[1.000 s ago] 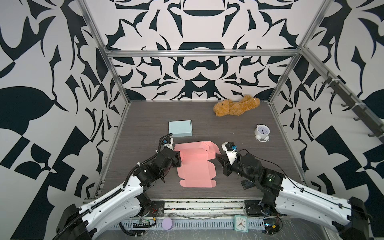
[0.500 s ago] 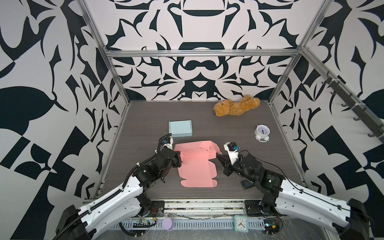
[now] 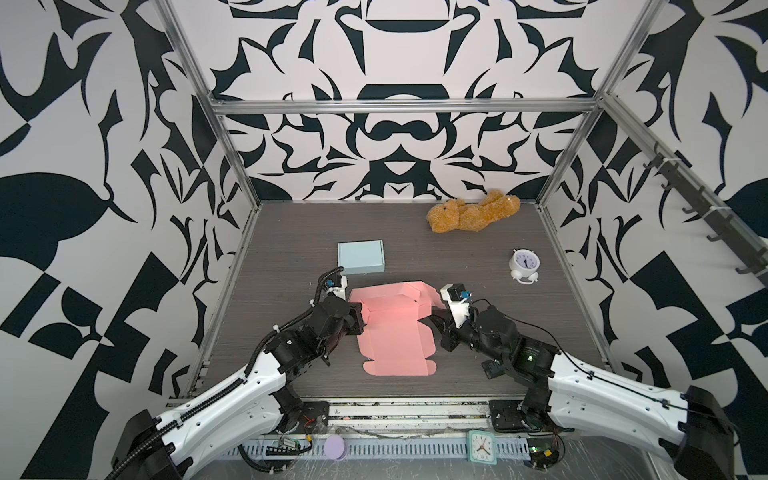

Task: Fold the paper box

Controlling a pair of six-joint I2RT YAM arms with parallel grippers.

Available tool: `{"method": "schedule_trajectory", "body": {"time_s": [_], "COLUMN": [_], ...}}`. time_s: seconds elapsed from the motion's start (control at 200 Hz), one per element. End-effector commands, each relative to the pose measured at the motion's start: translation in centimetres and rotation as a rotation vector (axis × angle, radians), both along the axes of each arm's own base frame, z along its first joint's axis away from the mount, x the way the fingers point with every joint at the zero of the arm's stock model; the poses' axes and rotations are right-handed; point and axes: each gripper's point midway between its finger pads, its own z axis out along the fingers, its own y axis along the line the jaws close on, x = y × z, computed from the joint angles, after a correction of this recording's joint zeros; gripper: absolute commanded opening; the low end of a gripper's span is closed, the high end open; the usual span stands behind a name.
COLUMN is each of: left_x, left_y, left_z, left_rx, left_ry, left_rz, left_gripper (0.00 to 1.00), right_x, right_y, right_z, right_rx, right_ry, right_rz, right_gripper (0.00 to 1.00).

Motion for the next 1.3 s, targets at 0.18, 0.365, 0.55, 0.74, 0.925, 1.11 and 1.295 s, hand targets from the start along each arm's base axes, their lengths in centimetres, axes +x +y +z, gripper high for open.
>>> {"method": "schedule_trajectory", "body": {"time_s": [0.18, 0.365, 0.55, 0.74, 0.925, 1.11, 1.295], "left_x": [0.5, 0.4, 0.4, 0.4, 0.3, 0.1, -0.1], "left_y": [-0.3, -0.2, -0.2, -0.1, 0.1, 0.5, 1.1], "left_z": [-0.2, -0.6, -0.7, -0.7, -0.9, -1.1, -0.7], "left_rx": [-0.014, -0.013, -0.008, -0.006, -0.005, 0.034, 0.037], "left_ry": [0.005, 0.008, 0.01, 0.011, 0.01, 0.013, 0.021], "left_rz": [0.016, 0.019, 0.018, 0.019, 0.024, 0.009, -0.019], "left_gripper": [0.07, 0.07, 0.07, 0.07, 0.07, 0.07, 0.07], "right_x": [0.5, 0.6, 0.7, 0.6, 0.3, 0.0, -0.1], "right_y": [1.8, 2.4, 3.0, 2.7, 2.2, 0.9, -0.2], "right_z": [2.2, 1.8, 0.8, 0.4, 0.3, 1.3, 2.7], "right_rx": [0.092, 0.098, 0.077, 0.049, 0.008, -0.037, -0.109], "right_ry": [-0.014, 0.014, 0.05, 0.059, 0.053, 0.008, -0.037], "right_rz": [0.029, 0.037, 0.044, 0.044, 0.052, 0.042, 0.07], "right_gripper": [0.0, 0.0, 0.0, 0.0, 0.0, 0.05, 0.21]}}
